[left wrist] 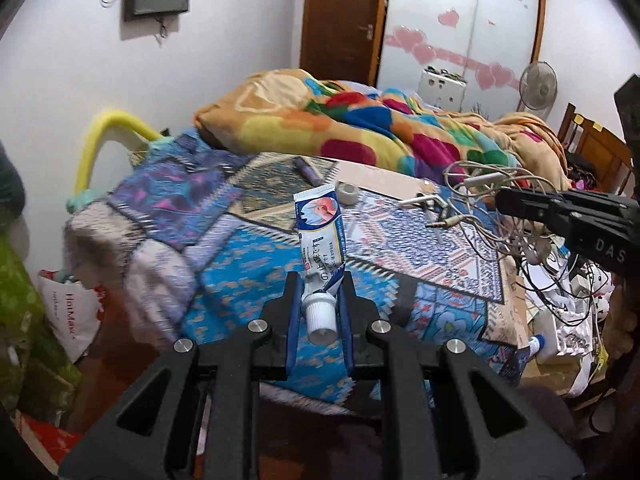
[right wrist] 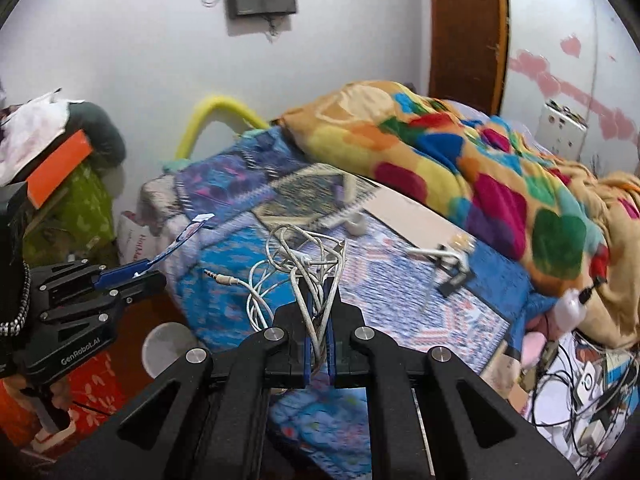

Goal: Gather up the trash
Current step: 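Lift the toothpaste tube with the left tool while the right tool lifts the earphones, then carry the toothpaste tube and the earphones in both tools over the white bin, then open the right tool to drop the earphones while the left tool releases the toothpaste, then move both open tools away from the bin back over the bed, then close the left tool on the white tape roll while the right tool grasps the white razor, then lift the tape roll with the left tool and the razor with the right tool over the bin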

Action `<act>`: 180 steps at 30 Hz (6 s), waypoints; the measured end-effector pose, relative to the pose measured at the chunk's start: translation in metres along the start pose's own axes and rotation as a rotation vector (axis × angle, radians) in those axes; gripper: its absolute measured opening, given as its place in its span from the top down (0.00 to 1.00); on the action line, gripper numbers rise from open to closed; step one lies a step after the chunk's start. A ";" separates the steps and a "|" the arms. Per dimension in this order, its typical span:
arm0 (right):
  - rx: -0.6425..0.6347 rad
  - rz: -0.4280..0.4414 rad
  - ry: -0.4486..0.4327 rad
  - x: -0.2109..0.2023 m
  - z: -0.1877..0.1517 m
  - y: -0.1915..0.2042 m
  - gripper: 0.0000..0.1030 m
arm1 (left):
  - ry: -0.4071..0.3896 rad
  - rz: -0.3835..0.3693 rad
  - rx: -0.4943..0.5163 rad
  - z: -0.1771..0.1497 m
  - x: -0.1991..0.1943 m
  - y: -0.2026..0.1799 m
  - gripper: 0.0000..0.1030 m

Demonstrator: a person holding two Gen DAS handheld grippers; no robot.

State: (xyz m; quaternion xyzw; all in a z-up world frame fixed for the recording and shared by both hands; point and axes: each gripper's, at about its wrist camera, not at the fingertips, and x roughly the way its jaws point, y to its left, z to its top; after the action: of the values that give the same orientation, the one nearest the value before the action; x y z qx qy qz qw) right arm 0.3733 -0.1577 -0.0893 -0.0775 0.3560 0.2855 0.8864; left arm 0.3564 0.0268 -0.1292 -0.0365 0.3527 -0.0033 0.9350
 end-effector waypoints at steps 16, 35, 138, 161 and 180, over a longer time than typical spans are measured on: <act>-0.121 0.219 0.044 0.054 0.012 0.147 0.95 | -0.001 0.183 -0.145 -0.067 -0.063 0.126 0.84; -0.258 0.318 0.422 0.209 -0.061 0.273 0.95 | 0.301 0.296 -0.405 -0.206 0.019 0.250 0.84; 0.381 -0.146 0.142 0.093 -0.043 -0.192 0.63 | 0.247 -0.050 -0.038 0.054 0.241 -0.064 0.55; 0.234 -0.319 0.164 0.155 -0.043 -0.201 0.62 | 0.192 0.029 0.019 0.093 0.332 -0.069 0.54; 0.192 -0.218 0.182 0.153 -0.041 -0.204 0.78 | 0.209 -0.046 0.058 0.082 0.298 -0.078 0.64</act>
State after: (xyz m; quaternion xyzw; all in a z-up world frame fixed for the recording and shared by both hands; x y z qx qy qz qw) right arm 0.5530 -0.2709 -0.2357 -0.0562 0.4501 0.1441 0.8795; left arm 0.6361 -0.0552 -0.2594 -0.0170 0.4470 -0.0387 0.8935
